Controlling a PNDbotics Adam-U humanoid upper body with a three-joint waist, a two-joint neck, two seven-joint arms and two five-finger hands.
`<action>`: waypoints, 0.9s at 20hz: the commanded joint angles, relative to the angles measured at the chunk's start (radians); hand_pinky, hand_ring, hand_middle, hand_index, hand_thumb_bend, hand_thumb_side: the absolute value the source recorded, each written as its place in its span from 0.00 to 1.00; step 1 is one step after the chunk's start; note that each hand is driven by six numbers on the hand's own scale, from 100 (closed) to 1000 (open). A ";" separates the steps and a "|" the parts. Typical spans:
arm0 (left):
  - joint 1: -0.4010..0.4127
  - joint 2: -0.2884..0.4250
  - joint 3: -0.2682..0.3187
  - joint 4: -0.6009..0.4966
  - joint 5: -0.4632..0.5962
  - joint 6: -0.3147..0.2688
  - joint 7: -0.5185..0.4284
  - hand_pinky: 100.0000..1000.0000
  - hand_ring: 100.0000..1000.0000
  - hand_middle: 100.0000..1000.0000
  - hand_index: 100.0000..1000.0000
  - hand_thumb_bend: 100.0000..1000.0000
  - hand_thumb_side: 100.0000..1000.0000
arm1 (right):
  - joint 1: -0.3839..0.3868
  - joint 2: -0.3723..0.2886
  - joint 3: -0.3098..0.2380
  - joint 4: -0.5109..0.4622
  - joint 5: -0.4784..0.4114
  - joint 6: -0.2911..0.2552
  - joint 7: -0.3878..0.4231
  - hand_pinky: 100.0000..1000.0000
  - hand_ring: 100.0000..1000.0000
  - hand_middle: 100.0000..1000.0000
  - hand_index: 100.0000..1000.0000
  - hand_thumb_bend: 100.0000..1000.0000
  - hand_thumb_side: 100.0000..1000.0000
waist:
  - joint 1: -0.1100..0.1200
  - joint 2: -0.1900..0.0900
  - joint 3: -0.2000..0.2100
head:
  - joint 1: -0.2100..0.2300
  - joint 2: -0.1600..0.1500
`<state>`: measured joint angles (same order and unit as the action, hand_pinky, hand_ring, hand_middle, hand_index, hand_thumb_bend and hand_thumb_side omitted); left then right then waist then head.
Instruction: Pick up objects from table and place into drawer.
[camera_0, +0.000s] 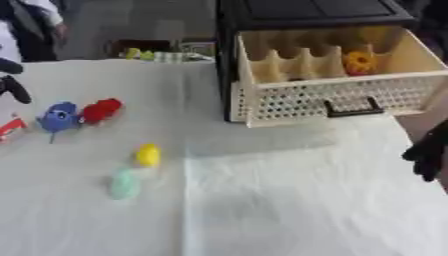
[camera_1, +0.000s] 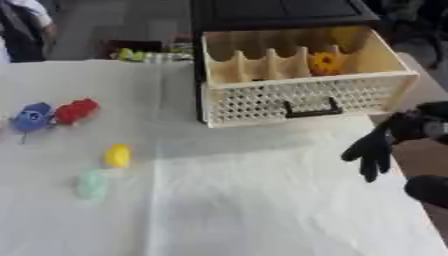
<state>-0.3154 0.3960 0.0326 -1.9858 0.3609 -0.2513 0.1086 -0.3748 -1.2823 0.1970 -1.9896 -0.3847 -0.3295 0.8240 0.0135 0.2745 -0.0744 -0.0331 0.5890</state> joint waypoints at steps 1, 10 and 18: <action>-0.003 0.003 0.000 -0.014 -0.004 0.003 -0.006 0.27 0.51 0.55 0.77 0.02 0.89 | -0.036 -0.023 0.027 -0.010 0.014 0.019 0.053 0.59 0.72 0.60 0.91 0.20 0.90 | 0.000 -0.017 0.004 | -0.011 0.000; -0.003 -0.020 -0.009 -0.014 -0.021 0.025 -0.020 0.26 0.50 0.55 0.76 0.02 0.91 | -0.126 0.019 0.118 -0.010 0.098 0.145 0.082 0.61 0.73 0.64 0.93 0.22 0.88 | 0.000 0.000 0.027 | -0.028 -0.015; -0.001 -0.037 -0.015 -0.014 -0.038 0.045 -0.030 0.26 0.50 0.55 0.76 0.02 0.93 | -0.187 0.058 0.148 -0.010 0.126 0.261 0.071 0.64 0.75 0.66 0.95 0.22 0.87 | -0.001 0.012 0.036 | -0.028 -0.029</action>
<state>-0.3092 0.3507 0.0183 -1.9858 0.3266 -0.2105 0.0809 -0.5483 -1.2082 0.3533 -1.9896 -0.2703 -0.0838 0.8991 0.0155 0.3011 -0.0399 -0.0602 0.5696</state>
